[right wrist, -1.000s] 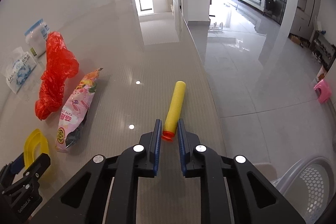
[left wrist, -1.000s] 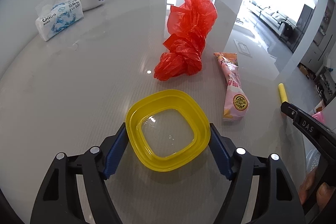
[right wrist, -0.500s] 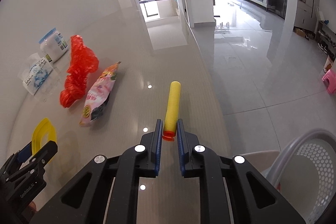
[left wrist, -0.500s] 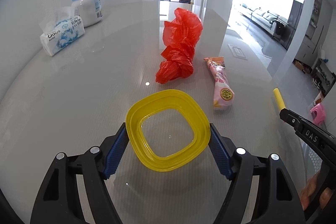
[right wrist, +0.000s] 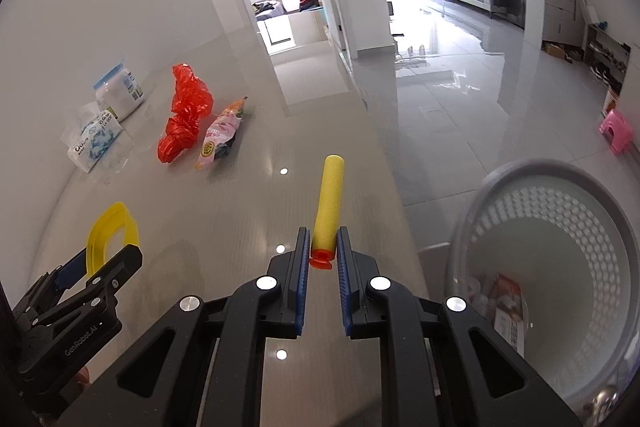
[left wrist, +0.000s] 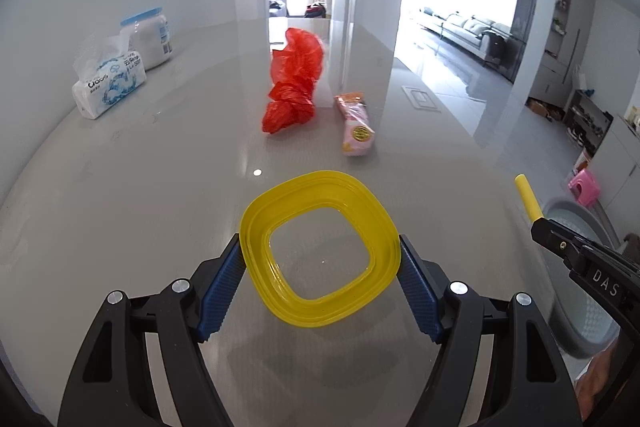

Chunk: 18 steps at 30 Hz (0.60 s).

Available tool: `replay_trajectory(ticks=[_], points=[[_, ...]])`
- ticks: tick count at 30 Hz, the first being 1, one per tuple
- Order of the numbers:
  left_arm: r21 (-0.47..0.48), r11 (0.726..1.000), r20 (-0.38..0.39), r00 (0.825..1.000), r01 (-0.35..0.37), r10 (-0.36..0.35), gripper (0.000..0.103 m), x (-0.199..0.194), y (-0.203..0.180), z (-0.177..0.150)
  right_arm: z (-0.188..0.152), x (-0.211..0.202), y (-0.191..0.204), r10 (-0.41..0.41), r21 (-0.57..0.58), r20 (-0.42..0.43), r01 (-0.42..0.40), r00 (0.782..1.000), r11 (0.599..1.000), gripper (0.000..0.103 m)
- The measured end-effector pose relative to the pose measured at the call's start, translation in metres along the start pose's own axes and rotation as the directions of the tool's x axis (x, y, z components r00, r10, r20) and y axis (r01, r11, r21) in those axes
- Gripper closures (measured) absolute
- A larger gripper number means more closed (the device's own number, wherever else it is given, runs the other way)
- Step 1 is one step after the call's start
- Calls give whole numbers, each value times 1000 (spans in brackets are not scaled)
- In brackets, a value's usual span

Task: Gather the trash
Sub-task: 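Carry dart and lid over the basket and open both tools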

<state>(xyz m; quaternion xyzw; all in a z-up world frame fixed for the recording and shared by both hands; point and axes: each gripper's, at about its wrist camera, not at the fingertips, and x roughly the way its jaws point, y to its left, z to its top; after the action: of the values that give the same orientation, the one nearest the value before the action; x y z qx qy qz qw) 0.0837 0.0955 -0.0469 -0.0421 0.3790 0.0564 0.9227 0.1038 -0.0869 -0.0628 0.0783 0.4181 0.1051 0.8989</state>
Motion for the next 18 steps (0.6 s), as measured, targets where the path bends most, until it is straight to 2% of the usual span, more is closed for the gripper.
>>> replay_trajectory(ticks=[10,18], points=[[85,990,14,994,110,-112,31,-39,-52,-21,-43,-61,-51,-85,70,33,83,996,994,90],[181,965,5,981,191,-195,31,-51,-113,-27,-69,-106,-106,-156,151,65,145,986,978,90]])
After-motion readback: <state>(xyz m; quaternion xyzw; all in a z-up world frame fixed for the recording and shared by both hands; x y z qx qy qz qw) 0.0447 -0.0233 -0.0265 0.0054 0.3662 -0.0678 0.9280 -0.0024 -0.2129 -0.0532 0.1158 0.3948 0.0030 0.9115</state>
